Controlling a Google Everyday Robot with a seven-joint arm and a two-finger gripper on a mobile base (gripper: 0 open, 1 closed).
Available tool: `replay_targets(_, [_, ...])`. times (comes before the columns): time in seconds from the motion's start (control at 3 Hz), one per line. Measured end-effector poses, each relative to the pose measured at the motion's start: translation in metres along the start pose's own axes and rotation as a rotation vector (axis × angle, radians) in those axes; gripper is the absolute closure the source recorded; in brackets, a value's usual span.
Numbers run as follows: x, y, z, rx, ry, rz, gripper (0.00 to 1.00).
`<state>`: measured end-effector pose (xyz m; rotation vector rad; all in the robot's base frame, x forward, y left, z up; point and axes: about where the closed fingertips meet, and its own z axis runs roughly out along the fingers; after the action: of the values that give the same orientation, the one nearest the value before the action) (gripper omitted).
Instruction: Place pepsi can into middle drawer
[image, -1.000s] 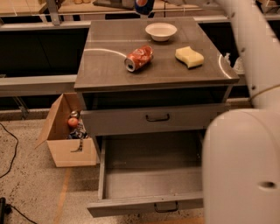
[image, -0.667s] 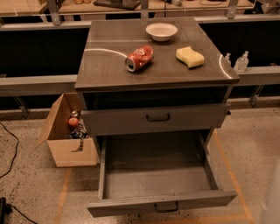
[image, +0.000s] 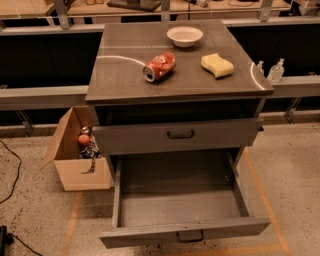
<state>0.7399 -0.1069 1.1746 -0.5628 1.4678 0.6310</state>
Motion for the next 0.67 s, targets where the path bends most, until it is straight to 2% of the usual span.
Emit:
replay_targets(0.33, [0.011, 0.009, -0.004, -0.009, 0.033, 0.012, 1.0])
replay_targets(0.67, [0.027, 0.033, -0.021, 0.011, 0.087, 0.06, 1.0])
